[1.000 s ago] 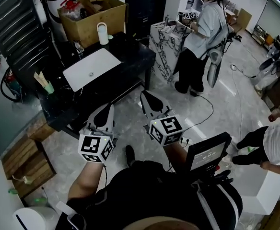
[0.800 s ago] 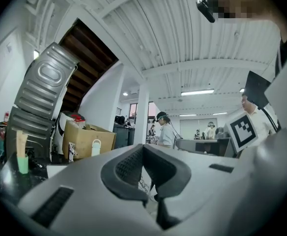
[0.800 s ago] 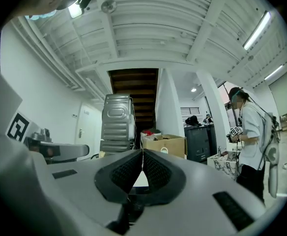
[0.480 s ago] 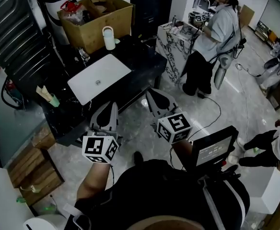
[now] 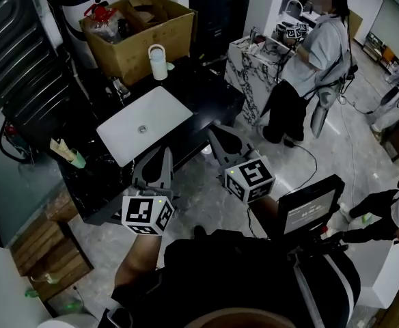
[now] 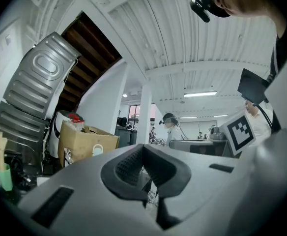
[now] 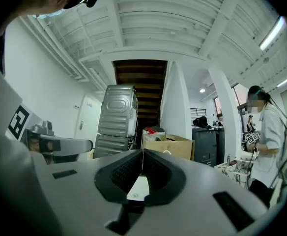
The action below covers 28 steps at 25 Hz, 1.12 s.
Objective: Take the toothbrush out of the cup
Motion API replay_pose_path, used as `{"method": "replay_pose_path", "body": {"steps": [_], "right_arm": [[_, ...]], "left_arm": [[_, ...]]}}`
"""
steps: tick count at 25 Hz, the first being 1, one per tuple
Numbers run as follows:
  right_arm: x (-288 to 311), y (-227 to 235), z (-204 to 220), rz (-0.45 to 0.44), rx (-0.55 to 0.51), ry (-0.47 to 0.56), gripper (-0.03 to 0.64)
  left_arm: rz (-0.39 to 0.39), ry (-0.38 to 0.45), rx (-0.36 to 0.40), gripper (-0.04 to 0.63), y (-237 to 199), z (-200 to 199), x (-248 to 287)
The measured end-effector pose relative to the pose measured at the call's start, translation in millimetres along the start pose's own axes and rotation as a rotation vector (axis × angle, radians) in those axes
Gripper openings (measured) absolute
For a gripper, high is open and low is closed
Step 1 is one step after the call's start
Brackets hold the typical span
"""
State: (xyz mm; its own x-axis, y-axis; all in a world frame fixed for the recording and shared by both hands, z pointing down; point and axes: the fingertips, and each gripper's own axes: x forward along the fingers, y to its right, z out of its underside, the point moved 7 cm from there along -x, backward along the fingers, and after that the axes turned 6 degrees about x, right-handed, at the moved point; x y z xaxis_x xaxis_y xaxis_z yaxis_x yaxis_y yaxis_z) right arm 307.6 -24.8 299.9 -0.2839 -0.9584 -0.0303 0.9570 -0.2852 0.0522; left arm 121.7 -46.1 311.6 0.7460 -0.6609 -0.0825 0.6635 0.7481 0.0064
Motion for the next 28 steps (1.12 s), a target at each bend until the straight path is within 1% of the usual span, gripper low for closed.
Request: {"method": "replay_pose_path", "body": {"steps": [4, 7, 9, 13, 17, 22, 24, 28], "right_arm": [[14, 3, -1, -0.017, 0.033, 0.01, 0.023], [21, 1, 0, -0.022, 0.06, -0.009, 0.023], [30, -4, -1, -0.041, 0.07, 0.007, 0.023], [57, -25, -9, -0.077, 0.061, 0.042, 0.023], [94, -45, -7, -0.121, 0.072, 0.044, 0.023], [139, -90, 1, -0.16, 0.101, 0.037, 0.023], [159, -109, 0, -0.182, 0.093, 0.035, 0.023], [197, -150, 0, -0.256, 0.085, 0.032, 0.025]], "left_arm": [[0.012, -0.021, 0.002, 0.006, -13, -1, 8], [-0.013, -0.021, -0.015, 0.006, -23, 0, 10], [-0.032, -0.021, -0.014, 0.006, -33, -3, 9], [-0.082, -0.016, 0.015, 0.006, -63, -13, -1], [-0.112, -0.008, 0.044, 0.006, -100, -18, -15], [-0.213, -0.032, 0.052, 0.006, -160, -22, -53], [-0.248, -0.027, 0.057, 0.006, -183, -25, -67], [-0.342, -0.018, 0.058, 0.006, -228, -25, -100]]}}
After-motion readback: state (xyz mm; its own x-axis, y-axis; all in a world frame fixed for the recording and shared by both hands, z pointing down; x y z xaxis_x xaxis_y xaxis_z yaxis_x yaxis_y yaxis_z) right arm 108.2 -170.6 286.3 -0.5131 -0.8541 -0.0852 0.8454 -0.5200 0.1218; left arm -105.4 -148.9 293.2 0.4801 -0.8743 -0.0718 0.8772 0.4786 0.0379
